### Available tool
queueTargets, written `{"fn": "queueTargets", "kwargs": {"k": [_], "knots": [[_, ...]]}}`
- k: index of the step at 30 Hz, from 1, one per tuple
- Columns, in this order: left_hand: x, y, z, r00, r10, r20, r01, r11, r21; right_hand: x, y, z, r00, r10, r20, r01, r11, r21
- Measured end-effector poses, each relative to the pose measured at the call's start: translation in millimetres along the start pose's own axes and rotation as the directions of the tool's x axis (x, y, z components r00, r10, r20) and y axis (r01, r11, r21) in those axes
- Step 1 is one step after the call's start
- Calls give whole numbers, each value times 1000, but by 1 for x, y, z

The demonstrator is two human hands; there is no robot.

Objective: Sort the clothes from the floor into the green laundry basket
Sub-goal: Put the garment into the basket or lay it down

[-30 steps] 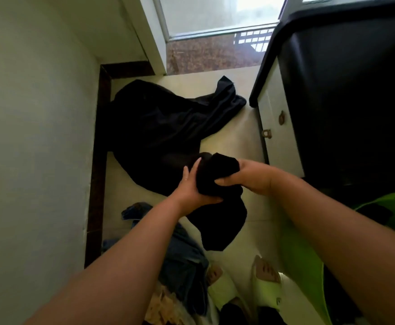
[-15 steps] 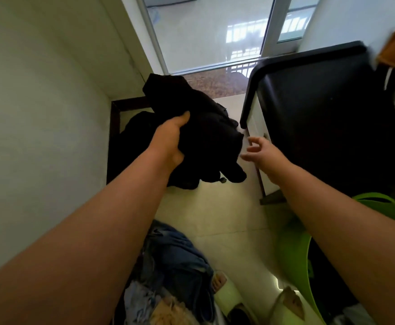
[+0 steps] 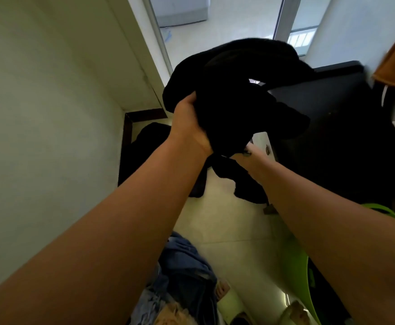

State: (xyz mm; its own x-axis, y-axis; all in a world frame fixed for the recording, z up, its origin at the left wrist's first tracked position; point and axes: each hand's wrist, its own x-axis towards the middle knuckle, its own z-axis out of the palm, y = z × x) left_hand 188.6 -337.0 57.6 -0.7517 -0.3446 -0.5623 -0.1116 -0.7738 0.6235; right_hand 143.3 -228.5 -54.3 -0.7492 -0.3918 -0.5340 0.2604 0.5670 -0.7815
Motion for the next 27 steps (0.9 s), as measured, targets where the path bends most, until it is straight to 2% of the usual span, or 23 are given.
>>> {"fn": "queueTargets", "kwargs": {"k": [3,5,7,9,10,12,14,17,21,24,26,27], "knots": [[-3,1,3,999,33,35,-34,999,23,9,27,0,994,75,81,-82,993,84],[-2,6,7,998,60,31,-61,997,42,7,41,-5,962,227,152,-240,968,71],[0,12,5,997,80,12,-80,997,18,-2,58,-16,911,384,153,-400,912,93],[3,15,-2,997,77,-6,-77,997,28,-7,72,-29,867,462,186,-497,820,283],[4,14,-7,996,70,-47,-68,997,43,-6,76,-38,868,458,191,-495,767,409],[13,9,-26,986,48,-159,-28,992,126,-2,75,-51,892,413,186,-437,675,595],[23,-3,-44,965,46,-259,11,977,215,5,66,-64,925,360,119,-347,678,647],[33,-24,-70,925,143,-351,8,918,396,9,43,-72,980,186,64,-182,732,656],[28,-54,-76,886,226,-405,113,741,661,2,15,-69,998,-50,40,18,818,575],[38,-72,-78,893,112,-436,231,718,657,-17,-1,-51,966,-217,143,121,862,493],[29,-78,-62,932,-52,-358,251,805,538,-34,-1,-38,925,-291,244,164,885,436],[22,-80,-54,953,-122,-276,242,854,460,-42,2,-33,907,-319,274,204,903,378]]}}
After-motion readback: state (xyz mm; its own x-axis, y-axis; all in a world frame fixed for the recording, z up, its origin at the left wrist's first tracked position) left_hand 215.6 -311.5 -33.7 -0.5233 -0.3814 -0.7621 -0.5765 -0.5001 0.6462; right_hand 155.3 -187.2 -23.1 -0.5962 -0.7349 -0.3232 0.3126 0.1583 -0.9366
